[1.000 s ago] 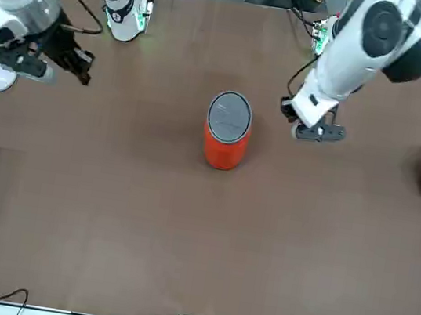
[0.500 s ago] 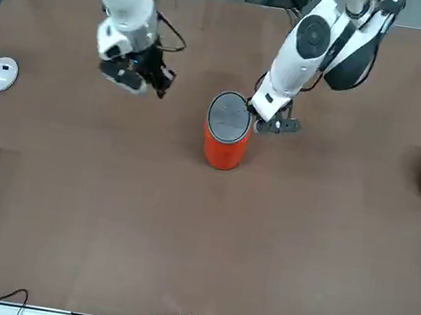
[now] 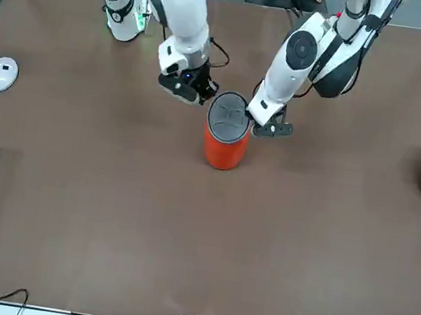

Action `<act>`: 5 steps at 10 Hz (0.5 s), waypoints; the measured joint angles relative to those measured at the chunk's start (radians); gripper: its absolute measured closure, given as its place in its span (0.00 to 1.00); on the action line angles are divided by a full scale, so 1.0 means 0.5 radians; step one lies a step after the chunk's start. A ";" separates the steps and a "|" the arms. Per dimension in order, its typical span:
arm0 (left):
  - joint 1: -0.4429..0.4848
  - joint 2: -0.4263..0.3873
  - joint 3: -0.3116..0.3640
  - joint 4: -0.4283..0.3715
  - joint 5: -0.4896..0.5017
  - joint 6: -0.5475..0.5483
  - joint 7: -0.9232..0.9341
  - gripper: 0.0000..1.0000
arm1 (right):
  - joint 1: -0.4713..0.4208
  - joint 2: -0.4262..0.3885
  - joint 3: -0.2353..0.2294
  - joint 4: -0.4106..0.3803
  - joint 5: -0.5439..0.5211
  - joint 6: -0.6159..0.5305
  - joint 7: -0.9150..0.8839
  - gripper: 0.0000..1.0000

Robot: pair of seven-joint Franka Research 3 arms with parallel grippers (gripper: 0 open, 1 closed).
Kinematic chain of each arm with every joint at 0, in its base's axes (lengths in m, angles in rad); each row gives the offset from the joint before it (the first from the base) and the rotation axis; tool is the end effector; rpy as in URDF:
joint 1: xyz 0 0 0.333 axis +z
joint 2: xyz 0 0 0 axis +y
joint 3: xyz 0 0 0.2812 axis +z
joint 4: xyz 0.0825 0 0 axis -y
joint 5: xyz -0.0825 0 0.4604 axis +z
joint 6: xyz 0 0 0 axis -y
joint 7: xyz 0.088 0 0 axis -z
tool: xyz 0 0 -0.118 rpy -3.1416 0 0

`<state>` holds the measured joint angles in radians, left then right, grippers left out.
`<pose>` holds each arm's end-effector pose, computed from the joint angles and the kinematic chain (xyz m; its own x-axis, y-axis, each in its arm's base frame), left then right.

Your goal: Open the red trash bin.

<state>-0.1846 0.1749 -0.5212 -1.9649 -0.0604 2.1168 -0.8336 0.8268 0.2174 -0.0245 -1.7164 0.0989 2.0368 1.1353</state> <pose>0.4930 -0.4213 0.3123 0.9816 0.1595 -0.1045 0.1690 -0.9815 0.0900 0.4818 0.5088 0.3954 0.9318 -0.3611 -0.0363 -0.3627 -0.9230 -0.1283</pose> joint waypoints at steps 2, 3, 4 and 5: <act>-0.013 0.005 -0.001 -0.026 0.000 0.078 -0.030 0.99 | 0.079 0.083 -0.001 -0.001 0.000 0.083 0.070 0.99; -0.030 0.007 -0.002 -0.045 0.000 0.110 -0.034 0.99 | 0.105 0.107 -0.001 -0.001 0.000 0.103 0.090 0.99; -0.044 0.009 -0.002 -0.069 0.000 0.135 -0.039 0.99 | 0.115 0.116 -0.003 -0.001 0.000 0.108 0.101 0.99; -0.044 0.009 -0.001 -0.072 0.001 0.141 -0.040 0.99 | 0.116 0.116 -0.004 -0.001 0.000 0.120 0.104 0.99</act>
<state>-0.2066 0.1796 -0.5215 -2.0008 -0.0601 2.1874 -0.8538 0.8845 0.2756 -0.0266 -1.7170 0.0989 2.0966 1.1871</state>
